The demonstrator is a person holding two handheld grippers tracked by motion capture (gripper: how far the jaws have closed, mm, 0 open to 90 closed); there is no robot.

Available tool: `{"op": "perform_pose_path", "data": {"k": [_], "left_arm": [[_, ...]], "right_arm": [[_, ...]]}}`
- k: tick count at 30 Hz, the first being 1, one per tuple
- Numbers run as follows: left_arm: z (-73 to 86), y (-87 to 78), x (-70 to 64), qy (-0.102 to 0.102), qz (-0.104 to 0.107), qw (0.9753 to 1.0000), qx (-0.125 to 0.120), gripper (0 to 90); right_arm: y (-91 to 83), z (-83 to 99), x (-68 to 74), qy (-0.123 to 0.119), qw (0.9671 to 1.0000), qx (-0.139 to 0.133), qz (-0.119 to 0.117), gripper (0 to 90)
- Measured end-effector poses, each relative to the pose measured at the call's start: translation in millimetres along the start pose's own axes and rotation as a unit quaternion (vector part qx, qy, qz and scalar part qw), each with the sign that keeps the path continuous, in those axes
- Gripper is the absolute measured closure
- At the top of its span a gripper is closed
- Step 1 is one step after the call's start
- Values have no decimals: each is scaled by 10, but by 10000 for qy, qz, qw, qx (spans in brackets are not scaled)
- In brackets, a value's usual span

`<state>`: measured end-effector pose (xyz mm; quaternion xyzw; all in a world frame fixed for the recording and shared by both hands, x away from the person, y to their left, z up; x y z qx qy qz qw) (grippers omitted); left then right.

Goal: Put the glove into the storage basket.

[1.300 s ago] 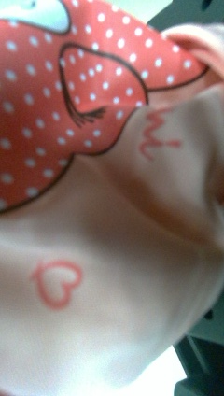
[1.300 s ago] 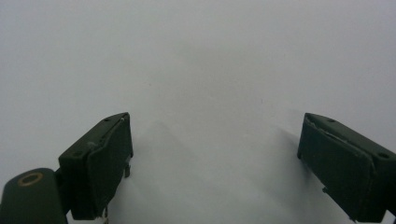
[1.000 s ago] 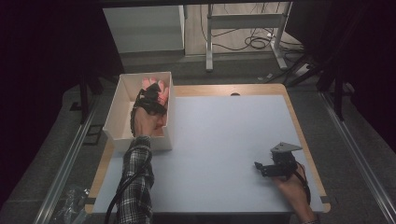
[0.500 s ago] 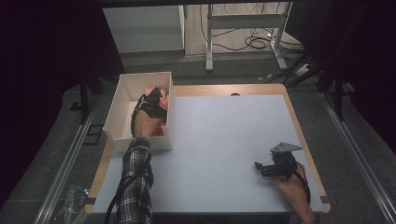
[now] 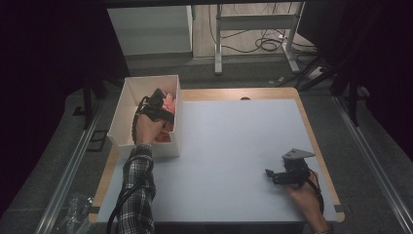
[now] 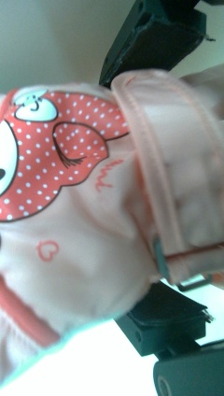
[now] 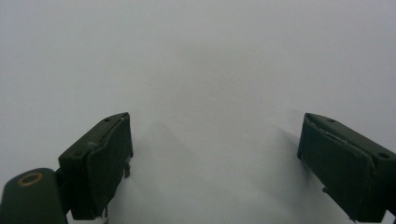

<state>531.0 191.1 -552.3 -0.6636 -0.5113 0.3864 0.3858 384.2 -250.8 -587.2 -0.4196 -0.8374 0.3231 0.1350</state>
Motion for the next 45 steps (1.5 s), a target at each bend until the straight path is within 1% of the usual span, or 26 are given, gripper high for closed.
{"op": "perform_pose_path", "data": {"k": [2,3,7,8,11,14,18,21,23,26,27,28,30,31,33,37,41,44,45], "left_arm": [[3,-34,7,19,-10,10000,-39,70],[1,-52,10,29,-10,10000,-95,70],[4,-142,9,62,43,9997,-211,67],[9,-167,14,103,42,9997,-209,66],[8,-247,8,102,92,9993,-349,65],[12,-314,3,133,125,9989,-432,63],[24,-408,-20,198,210,9980,-567,63],[39,-460,-31,246,262,9974,-620,63],[46,-488,-29,279,248,9971,-670,64],[57,-549,-30,328,286,9960,-781,65],[63,-576,-35,325,304,9955,-838,66],[67,-602,-28,376,303,9950,-870,66],[73,-647,-36,361,343,9942,-952,66],[77,-683,-34,403,362,9934,-1013,66],[82,-734,-31,418,386,9924,-1093,65],[94,-845,-21,500,438,9893,-1297,64],[119,-939,-43,565,501,9865,-1454,65],[136,-1007,-95,684,544,9839,-1561,65],[140,-1032,-124,733,560,9826,-1610,65]], "right_arm": [[0,0,0,0,10000,0,0,104],[0,0,0,0,10000,0,-1,104],[0,0,0,0,10000,0,0,104],[0,0,0,1,10000,0,0,104],[0,0,1,0,10000,-1,0,104],[0,0,0,-2,10000,0,4,104],[0,0,1,-2,10000,0,5,104],[0,0,1,-4,10000,1,8,104],[-1,0,2,2,10000,2,5,104],[-1,1,2,1,10000,2,6,104],[-1,1,2,0,10000,2,8,104],[-1,1,2,0,10000,2,6,104],[-1,1,2,-1,10000,2,8,104],[-1,0,2,1,10000,2,7,104],[-1,1,1,-6,10000,2,9,104],[-1,0,2,-8,10000,0,8,104],[-1,0,2,-7,10000,0,9,104],[-1,0,2,-9,10000,0,10,104],[-1,0,2,-9,10000,-1,11,104]]}}
Point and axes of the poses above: each handheld gripper's, and its own axes: y roughly forward along the jaws, z roughly out of its underside, x roughly to its left, the point moved 8 cm from there along y, roughly forward along the jaws, and after that the axes turned 3 degrees about -x, right-handed, at the moved point
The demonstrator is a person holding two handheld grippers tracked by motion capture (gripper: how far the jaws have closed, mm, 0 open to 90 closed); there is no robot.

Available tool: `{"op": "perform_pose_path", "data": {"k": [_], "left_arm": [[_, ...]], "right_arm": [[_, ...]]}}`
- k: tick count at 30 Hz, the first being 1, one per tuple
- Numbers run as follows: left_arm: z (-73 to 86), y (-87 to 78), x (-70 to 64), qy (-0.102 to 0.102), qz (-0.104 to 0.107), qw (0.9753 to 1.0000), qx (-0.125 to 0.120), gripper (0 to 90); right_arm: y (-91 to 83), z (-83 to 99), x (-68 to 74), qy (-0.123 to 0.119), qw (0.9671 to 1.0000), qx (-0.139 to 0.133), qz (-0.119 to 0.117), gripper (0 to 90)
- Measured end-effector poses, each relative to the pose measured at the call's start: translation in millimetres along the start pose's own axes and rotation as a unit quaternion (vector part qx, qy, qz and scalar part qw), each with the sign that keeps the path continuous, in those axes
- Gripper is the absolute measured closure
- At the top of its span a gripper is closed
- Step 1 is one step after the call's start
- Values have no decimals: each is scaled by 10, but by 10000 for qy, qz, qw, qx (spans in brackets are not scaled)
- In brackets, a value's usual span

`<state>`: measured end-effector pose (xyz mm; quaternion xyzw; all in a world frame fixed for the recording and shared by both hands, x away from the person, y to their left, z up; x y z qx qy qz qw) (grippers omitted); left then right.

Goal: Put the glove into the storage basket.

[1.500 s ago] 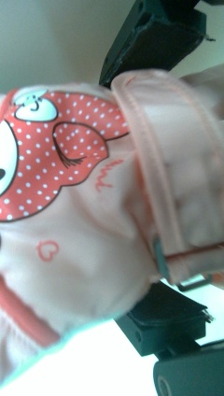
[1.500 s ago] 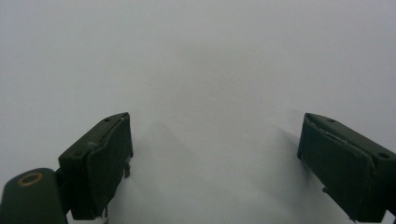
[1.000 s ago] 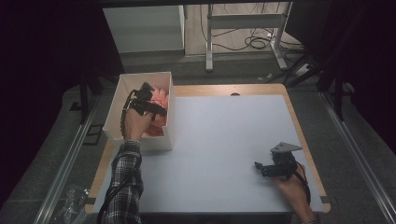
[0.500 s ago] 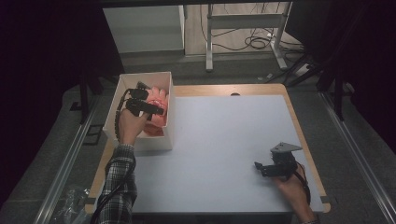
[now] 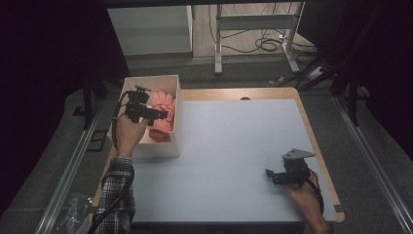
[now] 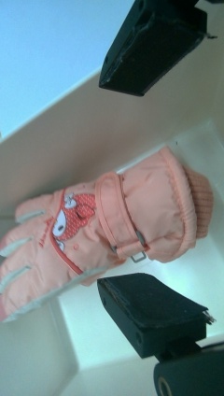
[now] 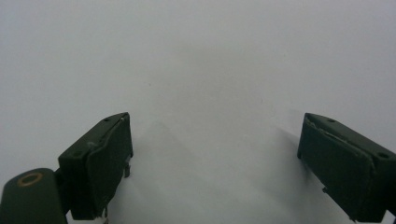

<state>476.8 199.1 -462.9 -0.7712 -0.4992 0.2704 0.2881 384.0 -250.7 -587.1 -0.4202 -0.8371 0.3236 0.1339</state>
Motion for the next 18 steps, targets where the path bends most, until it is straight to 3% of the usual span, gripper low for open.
{"op": "perform_pose_path", "data": {"k": [9,15,18], "left_arm": [[-52,-103,-326,400,312,9985,-203,65],[-74,-133,-638,715,600,9951,-336,65],[-60,-128,-857,967,759,9918,-348,64]], "right_arm": [[0,-1,0,-1,10000,0,4,104],[0,-1,0,-1,10000,1,5,104],[0,-1,0,-2,10000,0,4,104]]}}
Point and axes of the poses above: each handheld gripper's, and its own axes: y roughly forward along the jaws, z roughly out of its underside, x roughly to its left, the point moved 8 cm from there along y, roughly forward along the jaws, and after that the axes turned 3 degrees about -x, right-handed, at the moved point
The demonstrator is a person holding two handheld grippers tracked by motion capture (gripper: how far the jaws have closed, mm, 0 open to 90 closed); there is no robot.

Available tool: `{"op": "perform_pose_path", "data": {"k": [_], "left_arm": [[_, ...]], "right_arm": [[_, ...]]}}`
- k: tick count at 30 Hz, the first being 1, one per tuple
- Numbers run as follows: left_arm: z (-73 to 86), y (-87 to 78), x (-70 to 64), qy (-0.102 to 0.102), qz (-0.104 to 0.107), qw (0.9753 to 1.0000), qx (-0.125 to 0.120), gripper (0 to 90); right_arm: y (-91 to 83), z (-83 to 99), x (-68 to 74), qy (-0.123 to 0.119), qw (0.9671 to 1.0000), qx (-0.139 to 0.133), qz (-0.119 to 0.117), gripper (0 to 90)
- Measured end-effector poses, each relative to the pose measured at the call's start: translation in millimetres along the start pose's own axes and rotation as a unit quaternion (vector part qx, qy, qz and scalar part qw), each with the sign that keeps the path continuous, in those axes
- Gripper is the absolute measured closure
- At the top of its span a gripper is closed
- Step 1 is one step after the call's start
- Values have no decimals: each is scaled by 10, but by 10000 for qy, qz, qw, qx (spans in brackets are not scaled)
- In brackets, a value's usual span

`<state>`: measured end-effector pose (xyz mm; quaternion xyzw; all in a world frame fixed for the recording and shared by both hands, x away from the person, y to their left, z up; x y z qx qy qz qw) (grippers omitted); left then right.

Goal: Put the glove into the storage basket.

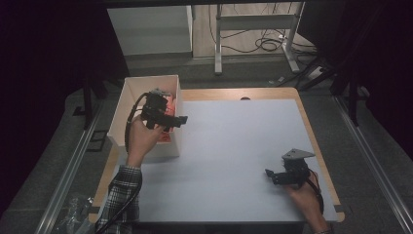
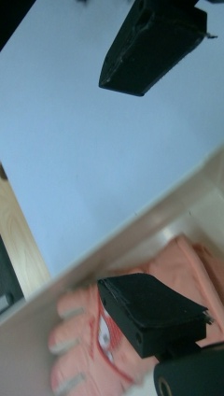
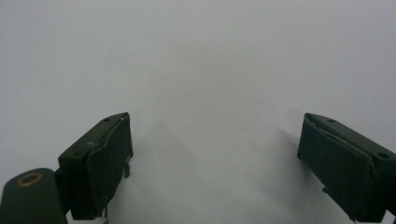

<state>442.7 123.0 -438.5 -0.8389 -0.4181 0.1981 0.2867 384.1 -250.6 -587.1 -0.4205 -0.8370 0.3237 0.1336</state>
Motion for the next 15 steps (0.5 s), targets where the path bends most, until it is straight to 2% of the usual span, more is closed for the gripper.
{"op": "perform_pose_path", "data": {"k": [7,10,15], "left_arm": [[-16,125,-426,430,350,9985,-38,62],[5,211,-619,580,542,9968,-55,61],[66,362,-856,783,763,9940,-62,59]], "right_arm": [[0,0,1,4,10000,0,-7,104],[1,-1,0,6,10000,-2,0,104],[-2,0,0,9,10000,11,-1,104]]}}
Point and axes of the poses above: each handheld gripper's, and its own axes: y roughly forward along the jaws, z roughly out of its underside, x roughly to its left, the point moved 8 cm from there along y, roughly forward along the jaws, and after that the axes turned 3 degrees about -x, right-handed, at the moved point
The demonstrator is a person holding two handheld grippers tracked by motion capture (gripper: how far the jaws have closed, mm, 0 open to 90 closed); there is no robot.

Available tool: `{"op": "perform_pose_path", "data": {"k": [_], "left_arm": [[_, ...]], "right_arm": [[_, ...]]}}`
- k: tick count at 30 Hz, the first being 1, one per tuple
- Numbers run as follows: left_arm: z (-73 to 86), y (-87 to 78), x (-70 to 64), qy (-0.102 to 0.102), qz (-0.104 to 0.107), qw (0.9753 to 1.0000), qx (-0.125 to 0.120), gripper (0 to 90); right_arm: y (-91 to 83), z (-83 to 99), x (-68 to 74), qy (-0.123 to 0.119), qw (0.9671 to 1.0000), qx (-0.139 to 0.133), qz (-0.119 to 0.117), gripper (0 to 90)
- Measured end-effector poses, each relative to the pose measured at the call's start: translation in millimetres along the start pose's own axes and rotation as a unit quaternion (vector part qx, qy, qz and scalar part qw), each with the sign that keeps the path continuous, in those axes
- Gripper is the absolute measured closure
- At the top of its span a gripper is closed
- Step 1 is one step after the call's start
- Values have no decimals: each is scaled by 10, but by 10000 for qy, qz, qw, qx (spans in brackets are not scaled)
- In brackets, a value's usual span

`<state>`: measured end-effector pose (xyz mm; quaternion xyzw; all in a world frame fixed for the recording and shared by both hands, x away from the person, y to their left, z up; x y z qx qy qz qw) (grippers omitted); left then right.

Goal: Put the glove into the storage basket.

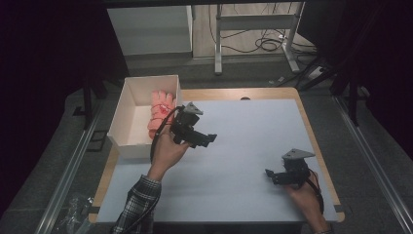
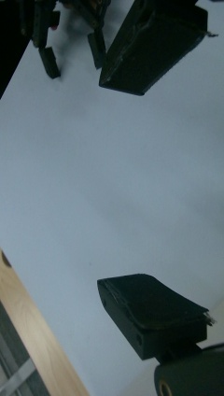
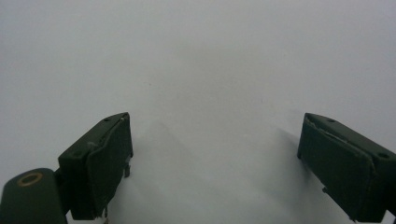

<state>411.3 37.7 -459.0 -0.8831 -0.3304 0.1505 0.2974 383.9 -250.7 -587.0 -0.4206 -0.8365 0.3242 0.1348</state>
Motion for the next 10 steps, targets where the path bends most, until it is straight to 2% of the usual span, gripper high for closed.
{"op": "perform_pose_path", "data": {"k": [5,10], "left_arm": [[82,232,-194,91,222,9997,-23,59],[260,479,-346,224,365,9990,153,57]], "right_arm": [[0,0,-1,-6,10000,-3,1,104],[-1,2,-1,-2,10000,2,-3,104]]}}
Point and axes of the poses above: each handheld gripper's, and its own axes: y roughly forward along the jaws, z roughly out of its underside, x roughly to its left, the point moved 8 cm from there along y, roughly forward along the jaws, and after that the axes turned 3 degrees about -x, right-handed, at the moved point
